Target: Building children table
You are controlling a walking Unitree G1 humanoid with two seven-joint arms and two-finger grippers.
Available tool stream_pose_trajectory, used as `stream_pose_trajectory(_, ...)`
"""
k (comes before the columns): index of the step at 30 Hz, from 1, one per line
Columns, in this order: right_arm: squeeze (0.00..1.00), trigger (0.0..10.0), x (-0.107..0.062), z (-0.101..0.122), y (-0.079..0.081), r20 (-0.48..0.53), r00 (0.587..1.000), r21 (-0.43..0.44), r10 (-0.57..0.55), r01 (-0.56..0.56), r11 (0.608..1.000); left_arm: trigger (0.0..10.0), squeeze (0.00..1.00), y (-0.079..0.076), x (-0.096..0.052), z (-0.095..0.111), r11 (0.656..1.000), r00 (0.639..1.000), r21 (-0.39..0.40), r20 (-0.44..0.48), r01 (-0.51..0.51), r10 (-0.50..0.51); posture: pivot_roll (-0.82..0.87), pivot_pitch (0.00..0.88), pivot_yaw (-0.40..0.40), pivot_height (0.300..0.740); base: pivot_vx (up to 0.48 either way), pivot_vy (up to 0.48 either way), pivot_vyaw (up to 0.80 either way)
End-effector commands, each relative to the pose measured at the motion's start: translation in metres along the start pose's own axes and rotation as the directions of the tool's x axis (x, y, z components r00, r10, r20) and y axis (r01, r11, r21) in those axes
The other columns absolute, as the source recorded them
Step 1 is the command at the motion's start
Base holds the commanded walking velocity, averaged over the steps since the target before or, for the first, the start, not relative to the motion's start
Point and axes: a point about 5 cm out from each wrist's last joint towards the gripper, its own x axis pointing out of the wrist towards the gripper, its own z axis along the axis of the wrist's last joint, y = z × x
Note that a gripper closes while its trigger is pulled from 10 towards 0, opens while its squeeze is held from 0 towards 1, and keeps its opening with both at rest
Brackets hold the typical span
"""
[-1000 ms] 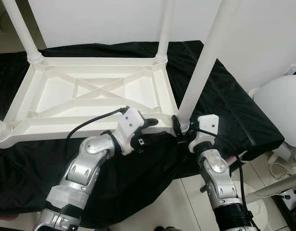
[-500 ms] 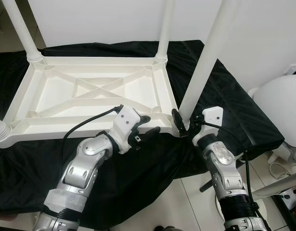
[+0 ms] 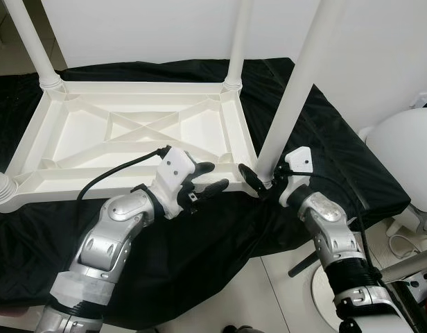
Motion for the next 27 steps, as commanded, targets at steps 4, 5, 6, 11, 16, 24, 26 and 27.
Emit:
stream_pose_trajectory(4,0.0,10.0,0.001,-0.004,-0.001,-0.013,0.998,-0.01,0.054,-0.054,0.998,10.0,0.0,-0.003,-0.002,0.002,1.0,1.0,0.007,-0.002,0.027,-0.027,0.07,0.101,-0.037,0.74,0.0,0.0,0.0)
stream_pose_trajectory(5,0.0,10.0,0.001,-0.004,-0.001,-0.014,0.998,-0.011,0.068,-0.069,0.998,10.0,0.0,-0.004,-0.002,0.002,0.999,1.0,0.008,-0.003,0.031,-0.031,0.07,0.101,-0.037,0.74,0.0,0.0,0.0)
stream_pose_trajectory(6,0.0,10.0,0.001,-0.004,-0.002,-0.014,0.997,-0.009,0.075,-0.075,0.997,10.0,0.0,-0.004,-0.002,0.002,0.999,0.999,0.008,-0.003,0.032,-0.032,0.08,0.097,-0.039,0.74,0.0,0.0,0.0)
stream_pose_trajectory(11,0.0,10.0,0.002,-0.004,-0.003,-0.016,0.996,-0.011,0.085,-0.085,0.996,10.0,0.0,-0.003,-0.002,0.002,1.0,1.0,0.008,-0.001,0.031,-0.031,0.07,0.092,-0.047,0.74,0.0,0.0,0.0)
stream_pose_trajectory(16,0.0,10.0,0.003,-0.003,-0.005,-0.016,0.996,-0.017,0.091,-0.092,0.996,10.0,0.0,-0.001,-0.002,0.003,1.0,1.0,0.0,0.004,0.029,-0.029,0.07,0.092,-0.039,0.74,0.0,0.0,0.0)
stream_pose_trajectory(24,0.0,10.0,0.001,-0.006,-0.007,-0.024,0.994,-0.018,0.109,-0.11,0.994,10.0,0.0,-0.007,-0.004,-0.003,0.996,0.996,-0.026,-0.014,0.089,-0.09,0.07,0.082,-0.038,0.74,0.0,0.0,0.0)
stream_pose_trajectory(26,0.0,10.0,0.001,-0.008,-0.008,-0.038,0.992,-0.023,0.119,-0.12,0.992,10.0,0.0,-0.011,-0.002,-0.004,0.992,0.992,-0.028,-0.022,0.126,-0.127,0.07,0.082,-0.028,0.74,0.0,0.0,0.0)
stream_pose_trajectory(27,0.0,10.0,0.001,-0.009,-0.008,-0.04,0.991,-0.02,0.124,-0.125,0.992,10.0,0.0,-0.012,-0.002,-0.004,0.99,0.99,-0.034,-0.021,0.14,-0.14,0.07,0.082,-0.028,0.74,0.0,0.0,0.0)
